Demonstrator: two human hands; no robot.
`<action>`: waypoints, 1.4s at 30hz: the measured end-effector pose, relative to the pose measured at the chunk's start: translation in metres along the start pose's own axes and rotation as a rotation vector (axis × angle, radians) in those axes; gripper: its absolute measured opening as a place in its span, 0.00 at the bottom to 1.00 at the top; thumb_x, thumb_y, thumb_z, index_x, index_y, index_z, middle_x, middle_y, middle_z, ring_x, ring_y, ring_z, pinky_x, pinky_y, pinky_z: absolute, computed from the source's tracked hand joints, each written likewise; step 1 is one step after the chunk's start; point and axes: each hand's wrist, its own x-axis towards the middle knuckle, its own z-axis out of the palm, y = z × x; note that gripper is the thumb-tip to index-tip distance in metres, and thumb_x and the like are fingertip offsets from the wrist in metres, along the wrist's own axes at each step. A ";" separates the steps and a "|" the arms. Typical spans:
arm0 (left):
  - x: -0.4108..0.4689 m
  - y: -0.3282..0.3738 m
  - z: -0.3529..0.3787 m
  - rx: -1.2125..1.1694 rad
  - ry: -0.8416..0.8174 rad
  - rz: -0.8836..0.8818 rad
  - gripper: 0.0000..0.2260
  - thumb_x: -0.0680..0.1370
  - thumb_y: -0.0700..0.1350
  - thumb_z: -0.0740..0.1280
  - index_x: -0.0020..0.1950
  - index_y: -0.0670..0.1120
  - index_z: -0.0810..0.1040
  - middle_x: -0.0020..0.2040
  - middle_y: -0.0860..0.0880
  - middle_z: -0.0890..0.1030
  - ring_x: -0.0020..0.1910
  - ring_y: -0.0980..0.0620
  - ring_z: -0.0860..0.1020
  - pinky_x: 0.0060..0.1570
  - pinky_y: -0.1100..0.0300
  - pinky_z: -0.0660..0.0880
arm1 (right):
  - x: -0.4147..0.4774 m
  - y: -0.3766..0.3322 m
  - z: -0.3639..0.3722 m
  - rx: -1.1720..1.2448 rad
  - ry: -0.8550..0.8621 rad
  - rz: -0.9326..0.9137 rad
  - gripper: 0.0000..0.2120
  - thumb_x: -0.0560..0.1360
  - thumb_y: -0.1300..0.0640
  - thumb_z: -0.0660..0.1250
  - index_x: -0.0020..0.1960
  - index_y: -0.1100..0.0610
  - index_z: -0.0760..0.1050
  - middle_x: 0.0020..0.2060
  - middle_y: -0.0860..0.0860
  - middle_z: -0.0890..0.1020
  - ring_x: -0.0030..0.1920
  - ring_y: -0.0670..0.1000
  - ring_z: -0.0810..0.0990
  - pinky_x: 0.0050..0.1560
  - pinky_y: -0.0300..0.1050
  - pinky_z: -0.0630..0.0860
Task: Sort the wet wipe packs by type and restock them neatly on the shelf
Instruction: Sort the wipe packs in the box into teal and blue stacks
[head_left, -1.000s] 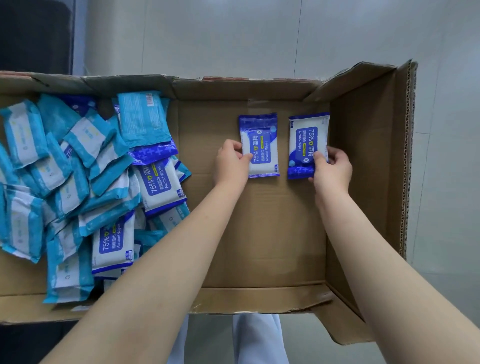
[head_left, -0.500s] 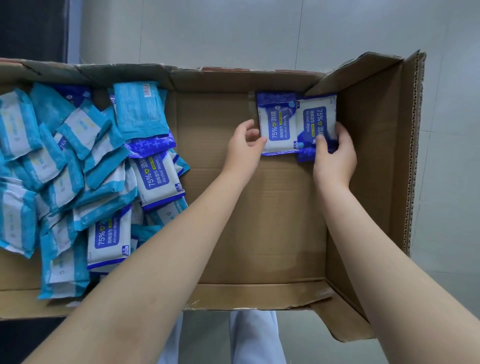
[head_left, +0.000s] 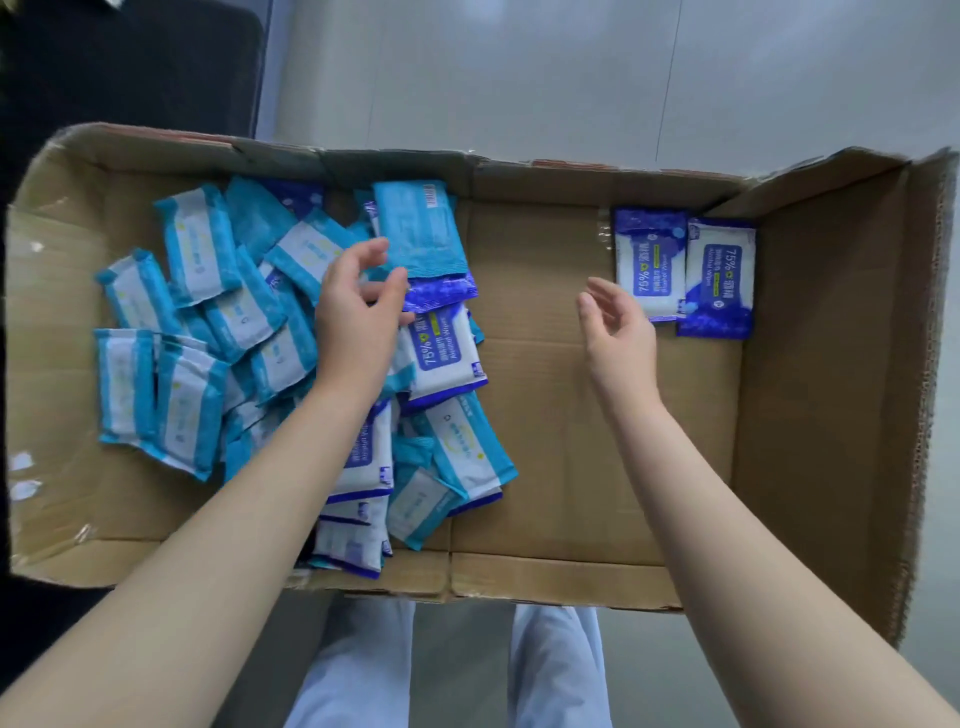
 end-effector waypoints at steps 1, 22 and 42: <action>0.007 -0.004 -0.003 0.031 -0.021 0.002 0.14 0.80 0.45 0.67 0.65 0.49 0.74 0.63 0.50 0.75 0.45 0.60 0.80 0.49 0.51 0.82 | -0.002 -0.007 0.014 0.021 -0.048 0.006 0.14 0.81 0.56 0.65 0.65 0.58 0.76 0.59 0.51 0.81 0.57 0.45 0.78 0.58 0.33 0.74; 0.041 -0.012 -0.017 -0.192 0.060 -0.406 0.12 0.80 0.46 0.67 0.61 0.43 0.74 0.46 0.52 0.78 0.40 0.55 0.81 0.39 0.57 0.82 | -0.028 -0.033 0.077 0.333 -0.122 0.230 0.07 0.80 0.62 0.65 0.46 0.54 0.70 0.42 0.52 0.81 0.37 0.47 0.80 0.35 0.40 0.77; -0.091 -0.012 0.067 0.285 -0.610 -0.221 0.12 0.80 0.46 0.67 0.63 0.46 0.76 0.58 0.50 0.81 0.55 0.52 0.79 0.52 0.59 0.75 | -0.048 0.025 -0.036 0.890 -0.063 0.408 0.07 0.83 0.62 0.59 0.58 0.53 0.68 0.46 0.52 0.84 0.43 0.50 0.82 0.46 0.50 0.81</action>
